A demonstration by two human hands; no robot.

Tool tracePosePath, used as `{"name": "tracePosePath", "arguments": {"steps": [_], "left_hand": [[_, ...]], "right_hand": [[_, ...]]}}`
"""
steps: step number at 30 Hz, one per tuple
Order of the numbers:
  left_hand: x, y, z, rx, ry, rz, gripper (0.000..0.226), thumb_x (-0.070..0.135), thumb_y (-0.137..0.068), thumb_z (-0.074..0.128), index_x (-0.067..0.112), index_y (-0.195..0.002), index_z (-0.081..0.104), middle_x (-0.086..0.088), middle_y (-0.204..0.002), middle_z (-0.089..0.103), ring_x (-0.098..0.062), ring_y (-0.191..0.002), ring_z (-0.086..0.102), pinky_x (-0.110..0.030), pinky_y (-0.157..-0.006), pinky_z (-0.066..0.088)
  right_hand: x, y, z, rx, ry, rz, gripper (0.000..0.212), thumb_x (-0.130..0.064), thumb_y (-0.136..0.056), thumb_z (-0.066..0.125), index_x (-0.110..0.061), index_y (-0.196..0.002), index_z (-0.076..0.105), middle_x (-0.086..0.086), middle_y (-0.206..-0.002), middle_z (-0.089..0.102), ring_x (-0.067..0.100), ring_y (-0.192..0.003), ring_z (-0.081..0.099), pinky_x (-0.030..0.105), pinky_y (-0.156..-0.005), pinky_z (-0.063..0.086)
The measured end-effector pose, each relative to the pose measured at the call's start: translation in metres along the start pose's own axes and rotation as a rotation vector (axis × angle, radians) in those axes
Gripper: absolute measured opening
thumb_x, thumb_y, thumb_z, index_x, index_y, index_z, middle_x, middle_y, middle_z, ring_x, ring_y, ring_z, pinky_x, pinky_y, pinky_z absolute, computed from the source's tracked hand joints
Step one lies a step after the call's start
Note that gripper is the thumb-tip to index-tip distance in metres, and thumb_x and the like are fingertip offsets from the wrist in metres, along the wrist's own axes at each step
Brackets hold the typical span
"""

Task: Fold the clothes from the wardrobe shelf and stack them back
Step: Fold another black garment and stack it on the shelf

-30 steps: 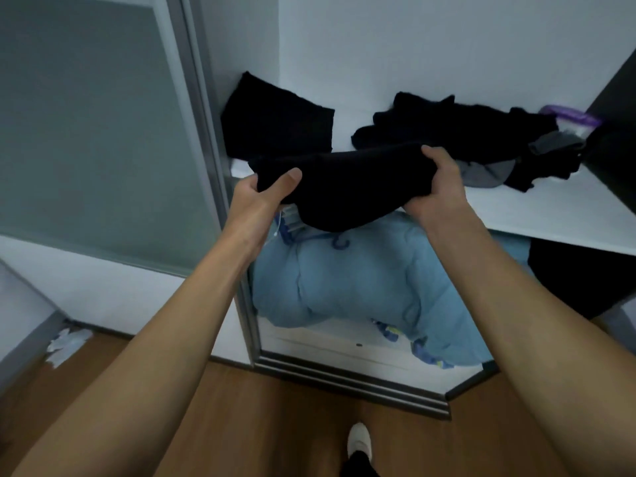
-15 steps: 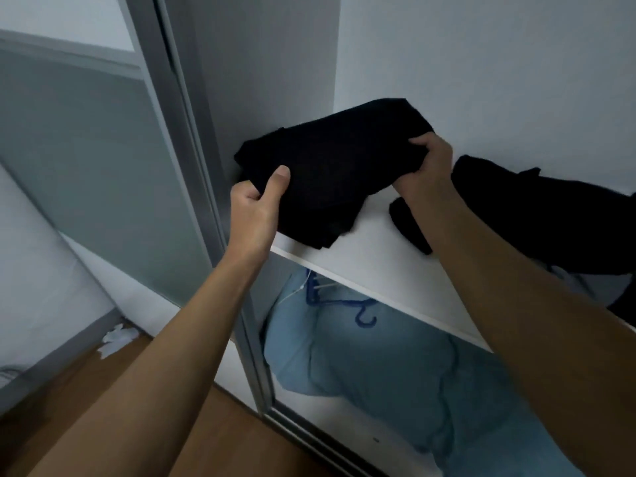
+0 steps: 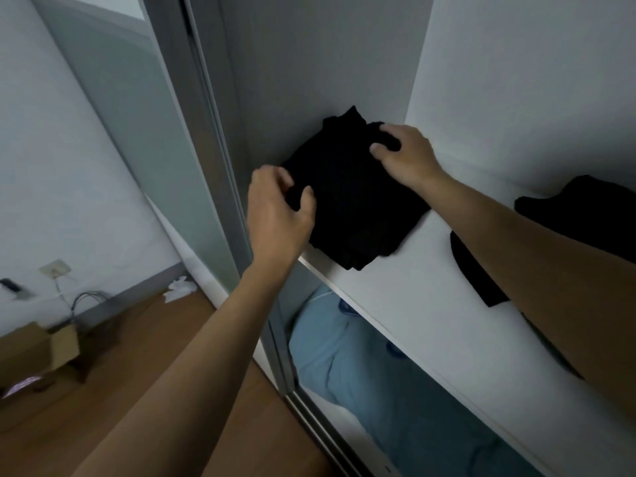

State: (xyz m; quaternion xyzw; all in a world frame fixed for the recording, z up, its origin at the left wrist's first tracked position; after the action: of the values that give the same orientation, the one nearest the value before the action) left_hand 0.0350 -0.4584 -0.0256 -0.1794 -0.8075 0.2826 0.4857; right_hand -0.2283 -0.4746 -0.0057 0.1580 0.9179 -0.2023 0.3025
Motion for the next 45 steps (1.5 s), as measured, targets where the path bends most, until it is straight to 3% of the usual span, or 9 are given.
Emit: {"name": "tracePosePath", "arguments": {"steps": [6, 11, 14, 19, 24, 28, 32, 37, 45], "left_hand": [[-0.011, -0.015, 0.101, -0.679, -0.452, 0.101, 0.052, 0.039, -0.101, 0.038, 0.029, -0.152, 0.034, -0.002, -0.164, 0.021, -0.021, -0.153, 0.009, -0.041, -0.121, 0.004], [-0.015, -0.025, 0.127, -0.730, -0.545, 0.086, 0.055, 0.042, -0.099, 0.034, 0.031, -0.153, 0.029, -0.003, -0.164, 0.020, -0.022, -0.152, 0.008, -0.042, -0.121, 0.002], [0.000, -0.036, 0.125, -0.746, -0.600, 0.066, 0.053, 0.040, -0.095, 0.044, 0.028, -0.146, 0.041, -0.007, -0.154, 0.035, -0.029, -0.143, 0.027, -0.047, -0.115, 0.017], [0.074, -0.029, 0.149, -0.639, -0.298, 0.275, 0.034, 0.022, -0.086, 0.057, 0.021, -0.119, 0.064, -0.005, -0.133, 0.050, -0.027, -0.124, 0.045, -0.043, -0.106, 0.027], [0.145, 0.032, 0.224, -1.016, 0.133, 0.317, 0.030, 0.022, -0.092, 0.060, 0.018, -0.122, 0.060, -0.005, -0.135, 0.051, -0.022, -0.123, 0.050, -0.033, -0.106, 0.038], [0.191, 0.081, 0.266, -1.267, 0.262, 0.397, 0.061, 0.035, -0.090, 0.067, 0.014, -0.143, 0.045, -0.007, -0.149, 0.043, -0.023, -0.136, 0.043, -0.034, -0.114, 0.033], [0.208, 0.132, 0.298, -1.461, 0.218, 0.523, 0.080, 0.048, -0.089, 0.066, 0.021, -0.153, 0.026, -0.004, -0.159, 0.026, -0.027, -0.142, 0.032, -0.045, -0.117, 0.028], [0.200, 0.154, 0.325, -1.331, 0.165, 0.555, 0.058, 0.051, -0.092, 0.060, 0.031, -0.141, 0.036, -0.001, -0.151, 0.031, -0.029, -0.134, 0.038, -0.052, -0.111, 0.028], [0.206, 0.145, 0.322, -1.304, 0.311, 0.454, 0.041, 0.036, -0.090, 0.067, 0.023, -0.125, 0.049, -0.003, -0.137, 0.043, -0.027, -0.126, 0.046, -0.052, -0.109, 0.035]], "right_hand": [[0.029, -0.031, 0.048, -0.306, 0.394, 0.115, 0.067, -0.072, -0.090, 0.022, -0.046, -0.152, 0.023, -0.004, -0.165, 0.016, 0.033, -0.148, 0.023, 0.063, -0.115, 0.017], [0.043, -0.042, 0.049, -0.351, 0.284, 0.105, 0.063, -0.066, -0.096, 0.028, -0.042, -0.154, 0.020, -0.003, -0.166, 0.013, 0.029, -0.149, 0.020, 0.054, -0.119, 0.015], [0.049, -0.024, 0.021, -0.334, -0.133, 0.056, 0.044, -0.034, -0.101, 0.050, -0.030, -0.145, 0.048, -0.003, -0.159, 0.031, 0.014, -0.147, 0.027, 0.022, -0.116, 0.019], [0.070, 0.043, -0.077, 0.103, -0.297, 0.006, 0.031, 0.005, -0.090, 0.052, -0.010, -0.104, 0.074, 0.002, -0.107, 0.071, 0.010, -0.101, 0.065, 0.012, -0.088, 0.045], [0.111, 0.127, -0.197, 0.414, -0.239, 0.213, 0.029, 0.002, -0.088, 0.052, -0.014, -0.092, 0.076, -0.002, -0.093, 0.074, 0.000, -0.086, 0.066, 0.016, -0.084, 0.051], [0.164, 0.209, -0.247, 0.393, 0.104, 0.556, 0.025, -0.012, -0.093, 0.062, -0.014, -0.117, 0.069, 0.003, -0.121, 0.068, 0.014, -0.113, 0.062, 0.012, -0.095, 0.041], [0.222, 0.293, -0.242, 0.191, 0.327, 0.961, 0.076, -0.039, -0.086, 0.074, -0.010, -0.147, 0.040, 0.014, -0.150, 0.041, 0.032, -0.138, 0.040, 0.040, -0.116, 0.033], [0.238, 0.320, -0.232, 0.456, 0.410, 0.879, 0.012, -0.021, -0.088, 0.073, -0.021, -0.098, 0.067, 0.009, -0.117, 0.060, 0.028, -0.114, 0.058, 0.030, -0.092, 0.042], [0.234, 0.312, -0.230, 0.420, 0.413, 0.813, 0.017, -0.013, -0.092, 0.060, -0.028, -0.083, 0.058, 0.001, -0.127, 0.055, 0.021, -0.122, 0.053, 0.039, -0.104, 0.041]]}}
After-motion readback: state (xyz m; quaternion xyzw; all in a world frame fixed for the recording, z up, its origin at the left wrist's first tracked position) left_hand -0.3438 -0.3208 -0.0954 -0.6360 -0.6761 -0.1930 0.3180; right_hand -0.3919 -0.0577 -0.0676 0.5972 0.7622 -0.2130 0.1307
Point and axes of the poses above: each hand's wrist, its own y-axis away from the middle knuckle, its own z-axis out of the palm, x = y × z, the point moved 5 cm from there along -y, towards the middle knuckle
